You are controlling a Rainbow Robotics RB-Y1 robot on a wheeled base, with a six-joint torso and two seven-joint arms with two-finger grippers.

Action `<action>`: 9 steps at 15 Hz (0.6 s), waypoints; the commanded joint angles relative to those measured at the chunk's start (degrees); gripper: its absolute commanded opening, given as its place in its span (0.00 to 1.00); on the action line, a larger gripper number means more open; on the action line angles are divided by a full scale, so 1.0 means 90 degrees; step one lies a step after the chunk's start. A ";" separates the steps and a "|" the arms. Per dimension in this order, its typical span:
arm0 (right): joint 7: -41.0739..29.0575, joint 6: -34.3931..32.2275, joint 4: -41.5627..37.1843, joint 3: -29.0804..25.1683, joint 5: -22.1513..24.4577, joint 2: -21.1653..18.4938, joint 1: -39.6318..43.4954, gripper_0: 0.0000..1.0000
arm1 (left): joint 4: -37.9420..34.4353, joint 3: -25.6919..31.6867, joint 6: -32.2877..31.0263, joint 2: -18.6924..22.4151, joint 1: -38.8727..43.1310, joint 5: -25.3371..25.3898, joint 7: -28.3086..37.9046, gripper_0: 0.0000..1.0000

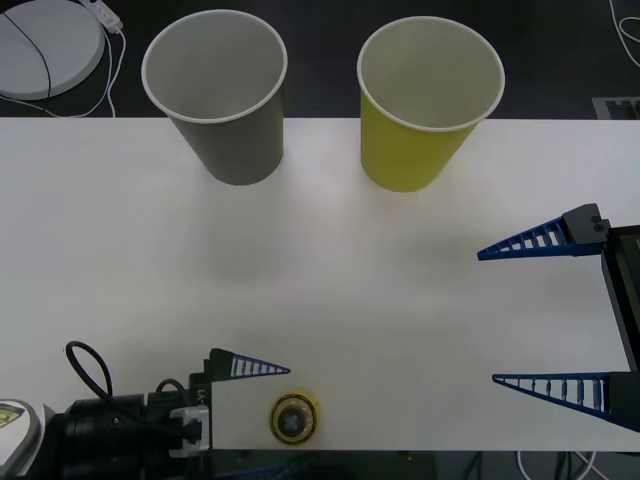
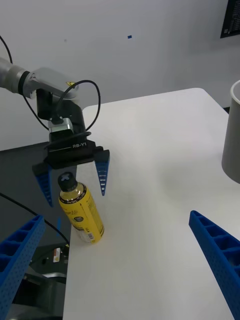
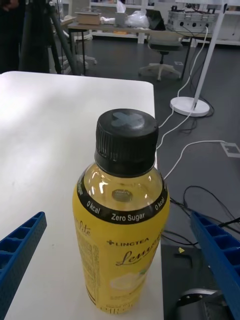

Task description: Put the can into the green bin and the plastic bottle into the gray bin

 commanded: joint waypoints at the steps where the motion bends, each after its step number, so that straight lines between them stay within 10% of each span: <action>1: 0.0000 0.0000 0.0000 0.0000 0.0000 0.0000 0.0000 1.00 | -0.0008 -0.0065 0.0017 -0.0164 -0.0021 -0.0118 0.0034 1.00; 9: 0.0000 0.0000 0.0000 0.0000 0.0000 0.0000 0.0000 1.00 | 0.0002 -0.0202 0.0047 -0.0476 -0.0089 -0.0313 0.0161 1.00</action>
